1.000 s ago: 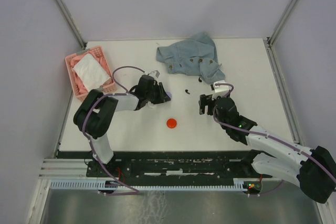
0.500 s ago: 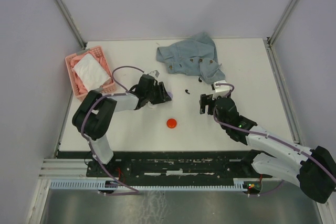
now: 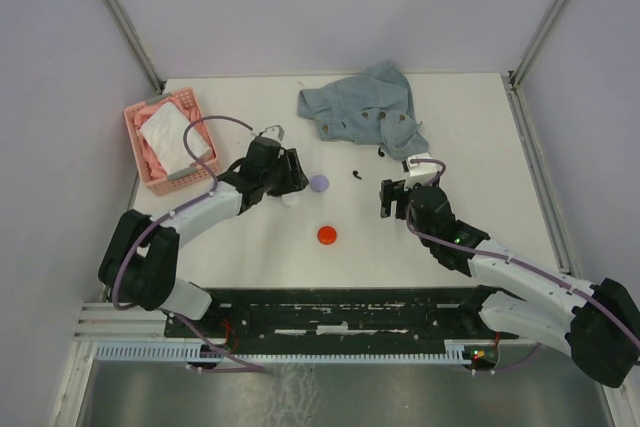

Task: Insert the wireless bluetooth earbuds into the charging case
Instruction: Place the charging case at the center of the board, then pick up the charging case at the center of the board.

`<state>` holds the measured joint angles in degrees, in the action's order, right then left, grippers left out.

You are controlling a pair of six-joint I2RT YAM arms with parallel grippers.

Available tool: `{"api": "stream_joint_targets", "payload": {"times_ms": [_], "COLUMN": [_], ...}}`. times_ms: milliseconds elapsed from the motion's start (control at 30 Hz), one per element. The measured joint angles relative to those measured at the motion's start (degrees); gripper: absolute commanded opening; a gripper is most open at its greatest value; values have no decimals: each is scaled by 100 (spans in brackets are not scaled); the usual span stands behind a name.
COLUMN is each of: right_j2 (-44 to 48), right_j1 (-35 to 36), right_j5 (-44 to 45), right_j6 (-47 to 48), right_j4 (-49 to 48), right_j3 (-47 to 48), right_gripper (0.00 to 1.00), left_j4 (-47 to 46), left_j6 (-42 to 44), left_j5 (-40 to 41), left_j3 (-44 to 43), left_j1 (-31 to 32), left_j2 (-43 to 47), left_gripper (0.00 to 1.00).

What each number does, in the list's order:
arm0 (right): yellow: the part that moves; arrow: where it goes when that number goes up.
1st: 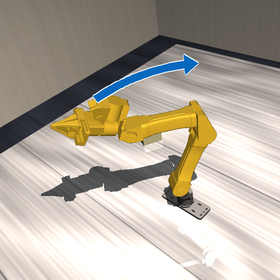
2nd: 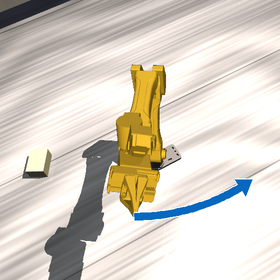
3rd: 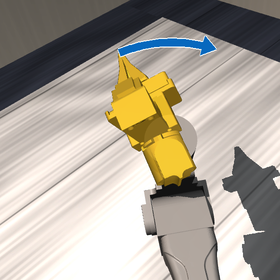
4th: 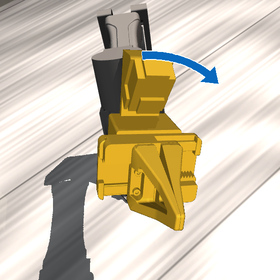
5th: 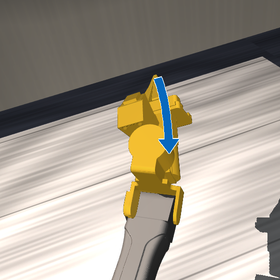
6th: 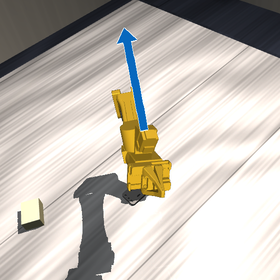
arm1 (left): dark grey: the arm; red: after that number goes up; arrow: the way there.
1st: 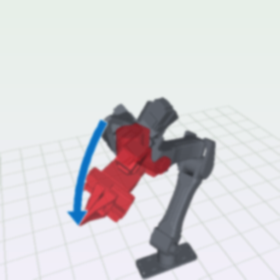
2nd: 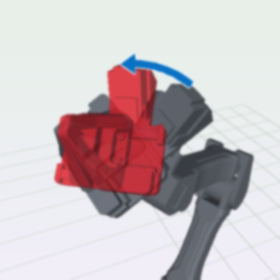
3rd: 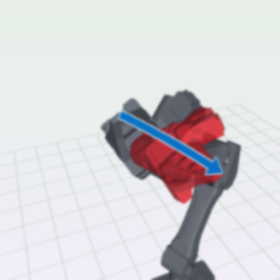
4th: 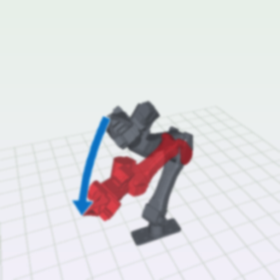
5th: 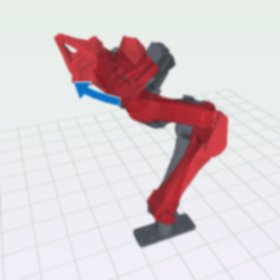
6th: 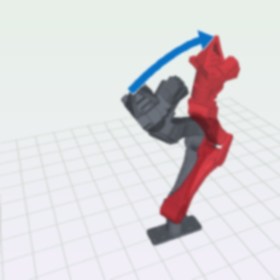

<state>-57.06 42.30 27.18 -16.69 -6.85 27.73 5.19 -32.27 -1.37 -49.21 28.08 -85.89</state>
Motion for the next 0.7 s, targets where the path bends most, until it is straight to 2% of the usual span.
{"api": "stream_joint_targets", "payload": {"times_ms": [233,500,700], "right_j2": [-55,-114,-186], "right_j1": [0,0,0], "right_j5": [-17,-26,-37], "right_j6": [0,2,7], "right_j4": [2,4,20], "right_j3": [0,0,0], "right_gripper": [88,88,88], "left_j4": [468,588,588], "left_j6": [192,380,518], "left_j5": [632,887,1045], "left_j3": [181,197,168], "left_j1": [0,28,162], "left_j2": [330,-42,-433], "left_gripper": [69,78,78]}}
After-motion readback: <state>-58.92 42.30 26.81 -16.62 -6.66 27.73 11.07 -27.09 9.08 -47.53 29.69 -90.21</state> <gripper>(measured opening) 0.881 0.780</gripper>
